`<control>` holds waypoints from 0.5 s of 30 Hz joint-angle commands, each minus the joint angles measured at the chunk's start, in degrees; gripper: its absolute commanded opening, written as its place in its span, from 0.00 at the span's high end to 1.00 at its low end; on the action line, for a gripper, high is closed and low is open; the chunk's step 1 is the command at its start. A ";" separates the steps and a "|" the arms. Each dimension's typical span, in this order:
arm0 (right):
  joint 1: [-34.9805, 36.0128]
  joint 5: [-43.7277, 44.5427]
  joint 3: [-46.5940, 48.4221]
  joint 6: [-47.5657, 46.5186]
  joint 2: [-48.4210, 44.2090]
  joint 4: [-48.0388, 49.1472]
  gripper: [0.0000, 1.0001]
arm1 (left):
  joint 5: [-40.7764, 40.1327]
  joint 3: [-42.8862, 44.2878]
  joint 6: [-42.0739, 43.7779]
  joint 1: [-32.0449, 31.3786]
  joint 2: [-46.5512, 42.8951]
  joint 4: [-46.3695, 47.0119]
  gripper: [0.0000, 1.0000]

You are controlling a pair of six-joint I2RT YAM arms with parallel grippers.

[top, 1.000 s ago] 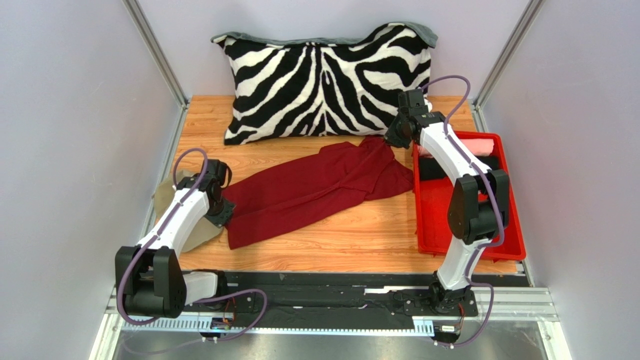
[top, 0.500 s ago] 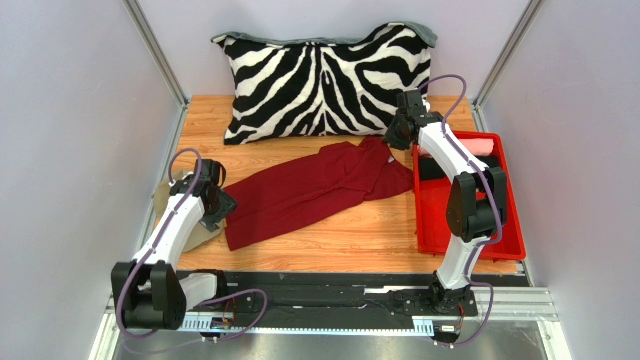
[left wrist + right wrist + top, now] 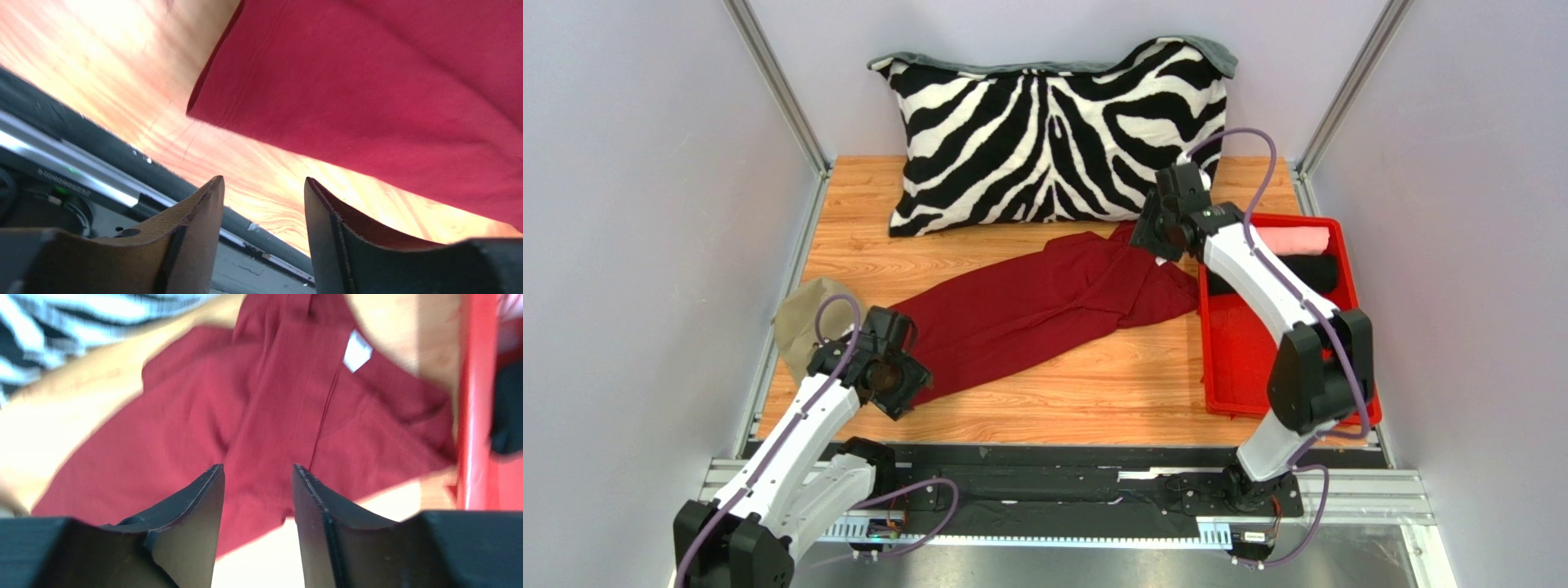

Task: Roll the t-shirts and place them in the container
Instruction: Flatten out the T-shirt at the center of the board.

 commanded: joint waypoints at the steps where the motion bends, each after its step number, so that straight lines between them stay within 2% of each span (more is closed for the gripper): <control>1: 1.73 0.52 -7.95 2.32 -8.18 2.84 0.52 | -1.28 -0.88 -8.73 -3.58 1.69 -1.33 0.42; 6: 1.91 0.35 -15.42 2.94 -11.19 4.34 0.52 | -1.72 -1.84 -10.49 -4.37 4.24 1.47 0.43; 10: 1.91 -0.35 -17.28 2.94 -11.80 4.95 0.52 | -2.07 -2.72 -11.28 -4.29 6.96 6.57 0.43; 15: 1.91 -0.27 -18.07 2.41 -12.07 5.13 0.52 | -3.92 -1.14 -11.63 -4.29 13.28 8.43 0.45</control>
